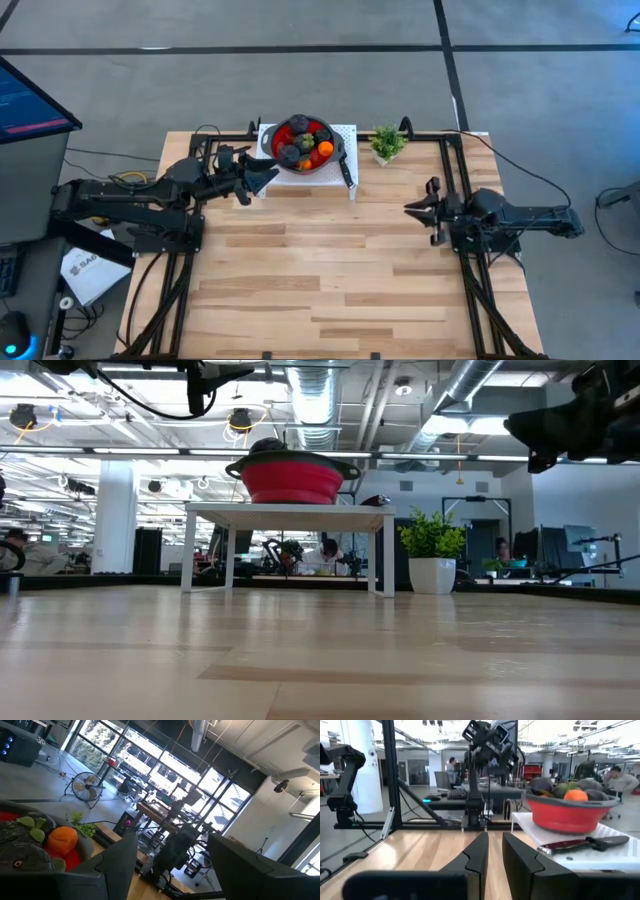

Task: Pick & Place Fruit
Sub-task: Return to Home Position

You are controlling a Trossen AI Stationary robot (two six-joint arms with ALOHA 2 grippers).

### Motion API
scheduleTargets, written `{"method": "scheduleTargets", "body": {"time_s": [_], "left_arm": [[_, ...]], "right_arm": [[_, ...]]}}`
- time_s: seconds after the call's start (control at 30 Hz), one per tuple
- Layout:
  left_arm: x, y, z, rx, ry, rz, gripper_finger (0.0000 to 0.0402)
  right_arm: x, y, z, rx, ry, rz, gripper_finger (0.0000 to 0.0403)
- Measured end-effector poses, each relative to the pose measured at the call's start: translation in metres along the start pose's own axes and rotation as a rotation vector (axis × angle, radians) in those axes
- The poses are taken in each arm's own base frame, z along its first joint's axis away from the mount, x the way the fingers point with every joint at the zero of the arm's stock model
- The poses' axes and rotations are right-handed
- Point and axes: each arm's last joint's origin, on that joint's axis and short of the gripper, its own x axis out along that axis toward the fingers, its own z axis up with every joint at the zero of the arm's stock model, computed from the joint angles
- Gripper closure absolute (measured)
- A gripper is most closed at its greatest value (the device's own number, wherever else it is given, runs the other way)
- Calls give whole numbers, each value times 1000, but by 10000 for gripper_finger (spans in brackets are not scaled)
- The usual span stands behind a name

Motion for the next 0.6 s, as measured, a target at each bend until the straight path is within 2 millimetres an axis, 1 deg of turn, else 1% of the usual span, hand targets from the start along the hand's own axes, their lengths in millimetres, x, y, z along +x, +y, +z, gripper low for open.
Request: {"method": "scheduleTargets", "body": {"time_s": [0.13,0.23,0.6], "left_arm": [[0,0,0,0,0,0,165],[0,0,0,0,0,0,165],[0,0,0,5,2,1,165]], "right_arm": [[0,0,-5,-15,51,2,353],[-1,0,-12,-2,121,5,353],[-1,0,-12,-6,125,10,353]]}}
